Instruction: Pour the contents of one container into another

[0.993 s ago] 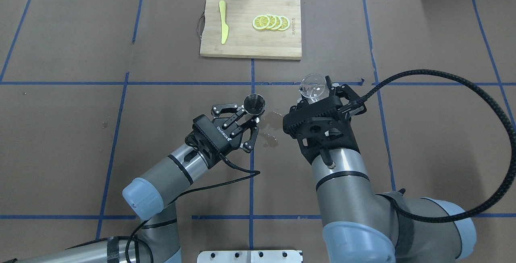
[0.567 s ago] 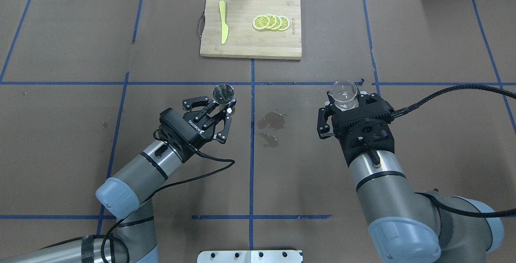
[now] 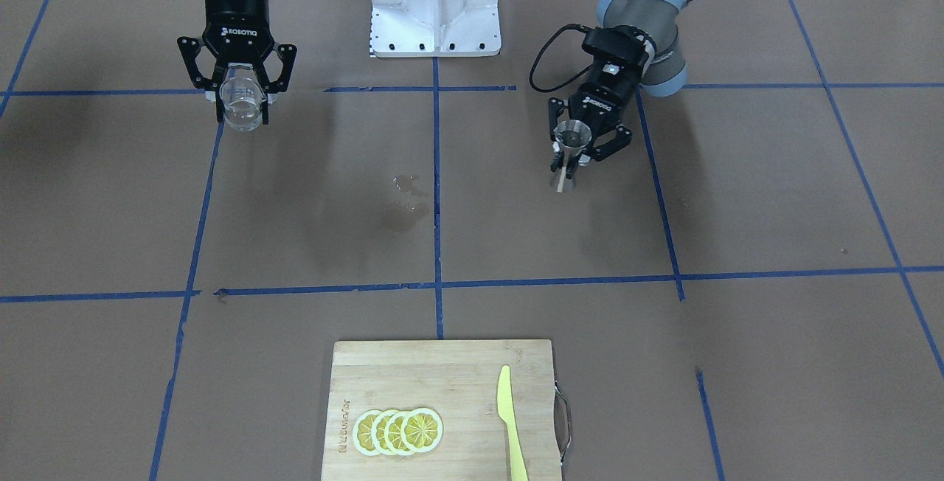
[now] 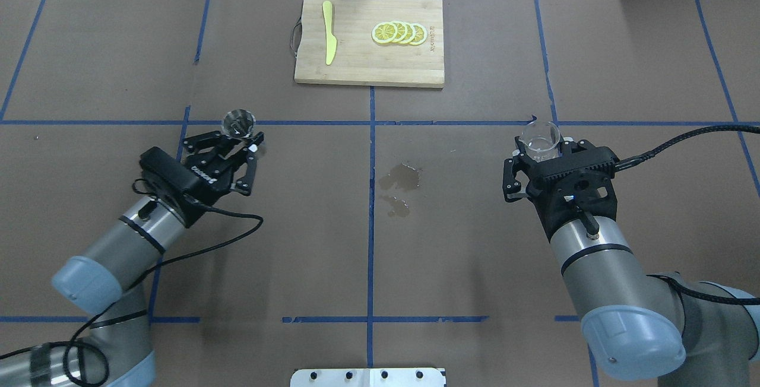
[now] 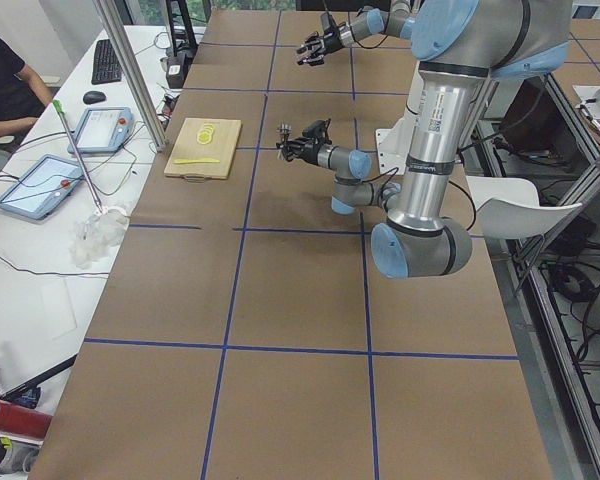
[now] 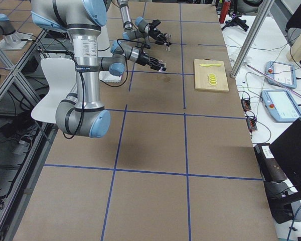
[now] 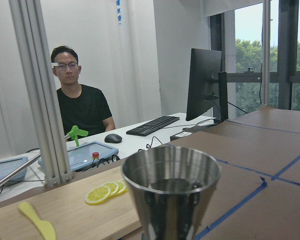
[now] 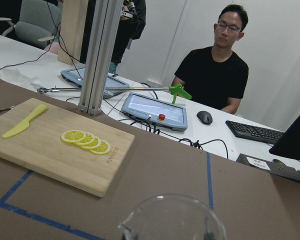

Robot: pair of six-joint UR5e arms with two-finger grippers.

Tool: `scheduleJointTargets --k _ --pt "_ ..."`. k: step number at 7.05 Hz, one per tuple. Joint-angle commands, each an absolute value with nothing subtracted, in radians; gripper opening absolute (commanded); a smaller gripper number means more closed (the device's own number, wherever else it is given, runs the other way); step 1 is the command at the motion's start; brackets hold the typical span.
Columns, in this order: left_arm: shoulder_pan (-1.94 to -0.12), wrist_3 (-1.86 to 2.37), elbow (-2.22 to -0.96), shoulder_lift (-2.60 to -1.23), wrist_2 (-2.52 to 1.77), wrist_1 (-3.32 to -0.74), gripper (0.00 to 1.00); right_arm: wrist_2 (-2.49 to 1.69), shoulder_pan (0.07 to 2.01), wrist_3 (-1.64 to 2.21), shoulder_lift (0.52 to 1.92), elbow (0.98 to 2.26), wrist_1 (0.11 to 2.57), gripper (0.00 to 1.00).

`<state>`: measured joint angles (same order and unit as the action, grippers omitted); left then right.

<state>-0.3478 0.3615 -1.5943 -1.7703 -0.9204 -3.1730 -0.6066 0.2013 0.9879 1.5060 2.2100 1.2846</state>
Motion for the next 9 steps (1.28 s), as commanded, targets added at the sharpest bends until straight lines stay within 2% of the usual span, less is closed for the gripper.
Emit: scheduleJointTargets --k 1,2,3,9 --pt "-0.365 0.36 -1.657 -1.584 -0.914 -3.218 0.0 -0.617 0.206 0.989 1.511 2.209 1.284 0.0" --pt "-0.364 0.365 -1.631 -1.512 -0.86 -3.27 0.0 -0.617 0.207 0.989 1.511 2.209 1.284 0.0" --pt "-0.362 0.367 -1.543 -1.496 -0.772 -3.324 0.0 -0.617 0.207 0.991 1.511 2.209 1.284 0.0" --pt "-0.345 0.373 -1.394 -1.509 -0.551 -3.381 0.0 -0.617 0.207 0.992 1.509 2.207 1.284 0.0"
